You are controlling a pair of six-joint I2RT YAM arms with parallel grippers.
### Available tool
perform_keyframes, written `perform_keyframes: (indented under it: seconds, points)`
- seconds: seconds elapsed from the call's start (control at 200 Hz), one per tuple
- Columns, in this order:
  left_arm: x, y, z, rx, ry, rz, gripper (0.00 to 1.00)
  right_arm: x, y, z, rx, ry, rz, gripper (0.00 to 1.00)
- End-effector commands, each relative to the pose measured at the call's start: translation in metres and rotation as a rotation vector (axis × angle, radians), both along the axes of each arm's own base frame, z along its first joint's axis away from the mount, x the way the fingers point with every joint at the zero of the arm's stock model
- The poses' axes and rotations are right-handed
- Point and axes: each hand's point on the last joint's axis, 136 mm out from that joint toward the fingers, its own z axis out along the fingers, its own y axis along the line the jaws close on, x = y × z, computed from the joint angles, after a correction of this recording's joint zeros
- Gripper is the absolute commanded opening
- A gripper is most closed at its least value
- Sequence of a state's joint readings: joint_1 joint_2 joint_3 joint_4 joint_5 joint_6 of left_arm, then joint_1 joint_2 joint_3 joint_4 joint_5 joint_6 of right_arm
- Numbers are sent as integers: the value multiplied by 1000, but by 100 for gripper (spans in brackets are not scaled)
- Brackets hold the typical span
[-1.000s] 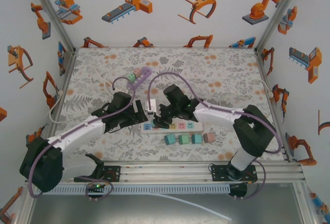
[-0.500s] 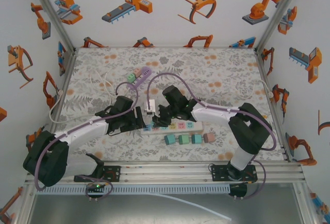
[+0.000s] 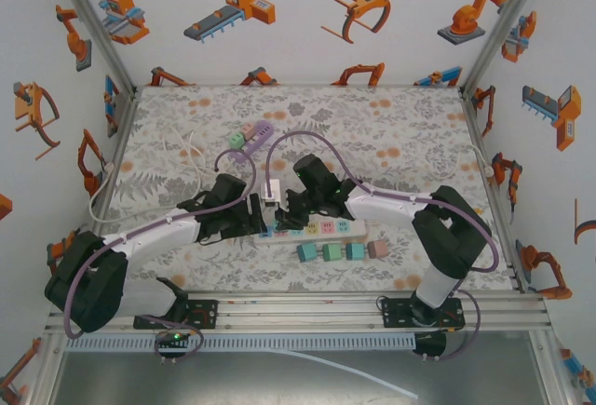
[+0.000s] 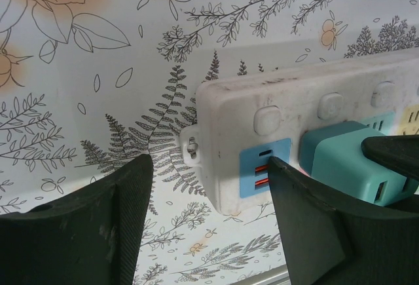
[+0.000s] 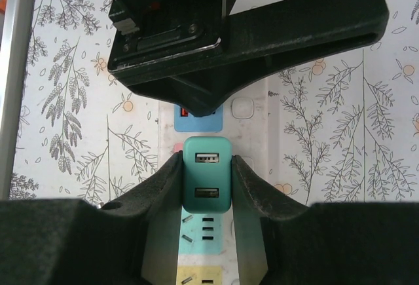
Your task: Pull the plug off the socket
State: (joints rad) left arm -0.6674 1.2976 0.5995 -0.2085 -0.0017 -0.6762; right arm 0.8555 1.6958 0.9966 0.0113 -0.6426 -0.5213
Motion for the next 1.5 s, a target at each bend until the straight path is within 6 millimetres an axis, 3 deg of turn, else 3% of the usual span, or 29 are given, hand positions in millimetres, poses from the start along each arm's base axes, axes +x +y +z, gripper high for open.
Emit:
perform_keyframes:
  seconds: [0.0,0.26,0.821,1.021,1.347,1.497]
  points:
    - [-19,30,-32,190,77,7,66,-1,14,40,142,-42,36,24]
    - [-23,33,-43,241,91,9,66,-2,12,47,158,-54,34,23]
    - [-20,28,-31,211,57,13,67,-3,3,65,197,-96,-9,22]
    - [-15,19,-7,137,-7,5,68,4,-1,90,276,-82,-112,22]
    - [-14,11,46,73,-150,-84,74,50,-30,137,451,161,-623,18]
    - [-19,11,83,46,-256,-156,76,60,-49,152,518,300,-842,16]
